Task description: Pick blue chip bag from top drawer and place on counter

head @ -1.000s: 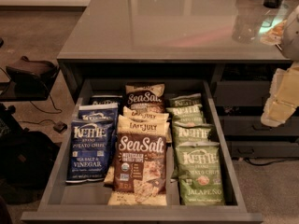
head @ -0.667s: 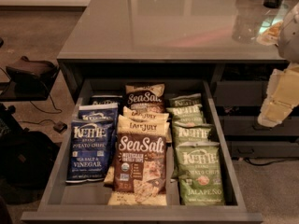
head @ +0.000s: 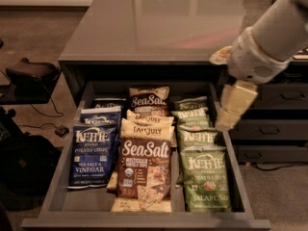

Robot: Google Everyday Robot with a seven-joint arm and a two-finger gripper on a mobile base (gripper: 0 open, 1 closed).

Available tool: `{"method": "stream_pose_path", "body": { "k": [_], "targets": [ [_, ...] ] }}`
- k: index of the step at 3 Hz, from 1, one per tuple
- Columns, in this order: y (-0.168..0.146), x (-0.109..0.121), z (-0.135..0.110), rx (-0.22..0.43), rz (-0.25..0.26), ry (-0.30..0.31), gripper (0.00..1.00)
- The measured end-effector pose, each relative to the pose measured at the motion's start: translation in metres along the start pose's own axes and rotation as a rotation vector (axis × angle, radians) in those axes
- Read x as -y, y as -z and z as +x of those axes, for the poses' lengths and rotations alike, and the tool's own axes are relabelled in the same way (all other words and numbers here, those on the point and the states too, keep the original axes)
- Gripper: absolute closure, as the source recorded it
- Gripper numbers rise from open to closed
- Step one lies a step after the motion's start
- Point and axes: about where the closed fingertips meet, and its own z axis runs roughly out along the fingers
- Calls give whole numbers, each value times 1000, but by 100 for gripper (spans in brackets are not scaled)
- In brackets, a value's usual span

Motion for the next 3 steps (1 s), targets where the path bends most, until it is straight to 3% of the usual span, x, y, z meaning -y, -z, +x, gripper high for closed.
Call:
{"method": "stream_pose_path", "body": {
  "k": [2, 3],
  "targets": [
    [-65, 60, -69, 183, 35, 40, 0],
    [-91, 83, -103, 183, 64, 2, 0]
  ]
}}
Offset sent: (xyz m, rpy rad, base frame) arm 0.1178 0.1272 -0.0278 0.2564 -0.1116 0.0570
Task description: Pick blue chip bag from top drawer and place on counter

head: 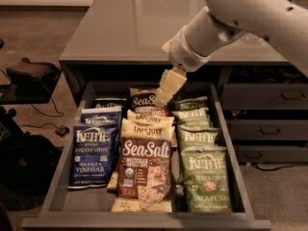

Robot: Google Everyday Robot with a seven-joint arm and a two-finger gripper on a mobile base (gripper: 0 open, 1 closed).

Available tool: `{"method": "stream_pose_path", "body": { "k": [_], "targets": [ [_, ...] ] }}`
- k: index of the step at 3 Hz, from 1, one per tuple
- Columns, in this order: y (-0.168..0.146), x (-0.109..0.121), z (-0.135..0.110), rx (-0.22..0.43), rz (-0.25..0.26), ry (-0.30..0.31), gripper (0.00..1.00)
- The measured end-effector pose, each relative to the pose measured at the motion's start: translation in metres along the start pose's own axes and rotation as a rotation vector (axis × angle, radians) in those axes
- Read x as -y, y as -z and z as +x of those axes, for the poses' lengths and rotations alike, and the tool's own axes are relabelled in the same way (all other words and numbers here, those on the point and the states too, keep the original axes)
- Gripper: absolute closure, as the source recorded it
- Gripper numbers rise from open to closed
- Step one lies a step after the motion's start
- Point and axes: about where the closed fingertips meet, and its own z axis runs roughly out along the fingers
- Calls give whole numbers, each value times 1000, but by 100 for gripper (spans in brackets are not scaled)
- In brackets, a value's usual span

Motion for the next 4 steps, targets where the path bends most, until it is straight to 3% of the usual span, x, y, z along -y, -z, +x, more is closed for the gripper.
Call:
{"method": "stream_pose_path", "body": {
  "k": [1, 2, 3, 4],
  "targets": [
    [-31, -2, -31, -42, -8, -37, 0],
    [-61, -17, -55, -38, -103, -43, 0],
    [-80, -35, -73, 12, -239, -17, 0],
    [-80, -35, -73, 12, -239, -17, 0]
  ]
}}
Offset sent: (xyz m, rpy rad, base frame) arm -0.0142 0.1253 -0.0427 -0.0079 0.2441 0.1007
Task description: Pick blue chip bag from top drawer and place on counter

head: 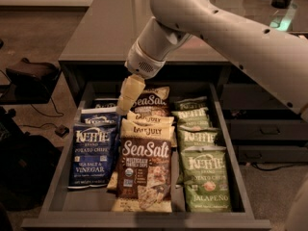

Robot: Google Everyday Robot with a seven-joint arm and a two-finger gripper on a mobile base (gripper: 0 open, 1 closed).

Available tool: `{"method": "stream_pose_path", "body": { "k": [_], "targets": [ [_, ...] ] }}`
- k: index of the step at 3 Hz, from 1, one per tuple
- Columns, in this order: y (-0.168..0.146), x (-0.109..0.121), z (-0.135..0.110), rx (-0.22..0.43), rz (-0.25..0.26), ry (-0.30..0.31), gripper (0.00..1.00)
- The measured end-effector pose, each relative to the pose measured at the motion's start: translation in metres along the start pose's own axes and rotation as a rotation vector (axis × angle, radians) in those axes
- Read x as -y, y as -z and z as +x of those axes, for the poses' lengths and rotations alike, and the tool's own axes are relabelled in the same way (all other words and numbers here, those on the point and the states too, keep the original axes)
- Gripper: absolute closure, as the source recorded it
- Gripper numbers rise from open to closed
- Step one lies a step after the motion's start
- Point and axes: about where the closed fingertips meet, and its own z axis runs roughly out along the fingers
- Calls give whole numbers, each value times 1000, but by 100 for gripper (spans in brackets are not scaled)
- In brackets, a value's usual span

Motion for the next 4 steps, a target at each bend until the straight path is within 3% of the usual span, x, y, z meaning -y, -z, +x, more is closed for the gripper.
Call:
{"method": "stream_pose_path", "body": {
  "k": [2, 3, 4],
  "targets": [
    [-51, -35, -27, -47, -93, 76, 0],
    [-75, -46, -28, -60, -130, 81, 0],
    [-90, -52, -17, -74, -152, 49, 0]
  ]
}}
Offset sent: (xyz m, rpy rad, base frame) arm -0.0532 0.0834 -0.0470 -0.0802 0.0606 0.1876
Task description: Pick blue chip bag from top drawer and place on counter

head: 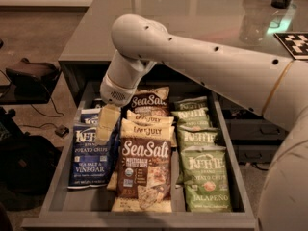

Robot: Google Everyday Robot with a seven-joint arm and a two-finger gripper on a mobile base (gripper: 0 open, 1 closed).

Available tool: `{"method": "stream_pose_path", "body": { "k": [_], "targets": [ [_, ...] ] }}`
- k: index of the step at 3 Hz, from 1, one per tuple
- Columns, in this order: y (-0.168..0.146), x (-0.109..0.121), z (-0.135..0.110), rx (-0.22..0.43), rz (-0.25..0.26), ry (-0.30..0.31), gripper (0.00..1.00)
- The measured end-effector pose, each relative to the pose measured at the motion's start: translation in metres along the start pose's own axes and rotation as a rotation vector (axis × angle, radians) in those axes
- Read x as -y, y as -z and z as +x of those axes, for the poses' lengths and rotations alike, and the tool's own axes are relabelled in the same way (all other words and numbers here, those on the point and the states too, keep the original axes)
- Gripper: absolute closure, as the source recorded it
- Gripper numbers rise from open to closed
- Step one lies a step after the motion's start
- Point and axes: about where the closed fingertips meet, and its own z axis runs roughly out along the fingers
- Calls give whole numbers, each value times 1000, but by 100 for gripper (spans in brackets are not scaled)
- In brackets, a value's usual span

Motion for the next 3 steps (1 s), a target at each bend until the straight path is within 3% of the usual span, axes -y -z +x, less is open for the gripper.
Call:
{"method": "stream_pose_path", "body": {
  "k": [2, 3],
  "targets": [
    [-27, 2, 24, -18, 5, -78, 0],
    [-47, 6, 19, -26, 33, -84, 0]
  ]
}}
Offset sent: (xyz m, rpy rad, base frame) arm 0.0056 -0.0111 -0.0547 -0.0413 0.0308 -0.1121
